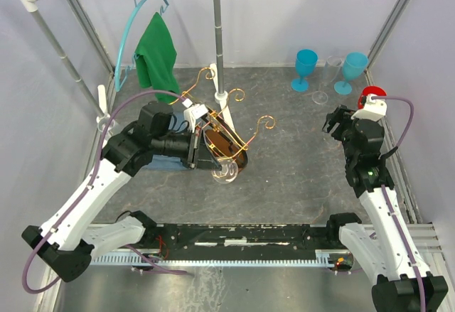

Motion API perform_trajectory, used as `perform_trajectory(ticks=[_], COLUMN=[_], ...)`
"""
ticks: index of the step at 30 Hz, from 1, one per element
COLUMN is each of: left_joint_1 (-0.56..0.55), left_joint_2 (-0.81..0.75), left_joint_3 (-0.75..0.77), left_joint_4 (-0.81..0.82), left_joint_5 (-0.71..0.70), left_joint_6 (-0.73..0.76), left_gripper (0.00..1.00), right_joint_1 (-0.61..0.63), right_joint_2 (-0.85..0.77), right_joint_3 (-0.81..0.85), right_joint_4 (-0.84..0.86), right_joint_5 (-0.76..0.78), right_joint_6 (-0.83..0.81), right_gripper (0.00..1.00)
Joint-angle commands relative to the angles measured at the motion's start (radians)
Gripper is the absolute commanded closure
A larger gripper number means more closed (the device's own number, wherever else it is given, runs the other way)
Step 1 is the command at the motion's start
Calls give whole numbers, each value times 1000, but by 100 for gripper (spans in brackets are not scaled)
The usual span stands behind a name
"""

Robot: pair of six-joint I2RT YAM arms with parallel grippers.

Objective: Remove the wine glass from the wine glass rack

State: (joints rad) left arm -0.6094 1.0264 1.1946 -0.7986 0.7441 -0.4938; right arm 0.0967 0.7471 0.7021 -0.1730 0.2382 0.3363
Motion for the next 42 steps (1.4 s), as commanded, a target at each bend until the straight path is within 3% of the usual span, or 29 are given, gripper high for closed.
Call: perform_trajectory(ticks=[1, 13, 23, 36, 42], left_joint_1=[14, -4, -194, -192, -115], left_joint_2=[-38, -57, -18, -45, -108], left_joint_3=[-35, -110, -142, -190, -228], left_joint_4=[108, 294, 529, 468, 410], left_joint_5=[55, 130, 87, 37, 46], left_joint_6=[-56, -205, -352, -349, -352], left_gripper=[97, 97, 97, 97, 97], right_joint_1=[5, 5, 5, 5, 5], right_joint_2=[-5, 5, 16, 10, 1], right_joint_3=[-4, -4, -3, 0, 0], right_joint_4=[26, 28, 29, 15, 11], right_joint_5=[16, 18, 24, 29, 30], right_joint_6=[0, -1, -2, -3, -6], right_gripper=[22, 22, 22, 22, 22])
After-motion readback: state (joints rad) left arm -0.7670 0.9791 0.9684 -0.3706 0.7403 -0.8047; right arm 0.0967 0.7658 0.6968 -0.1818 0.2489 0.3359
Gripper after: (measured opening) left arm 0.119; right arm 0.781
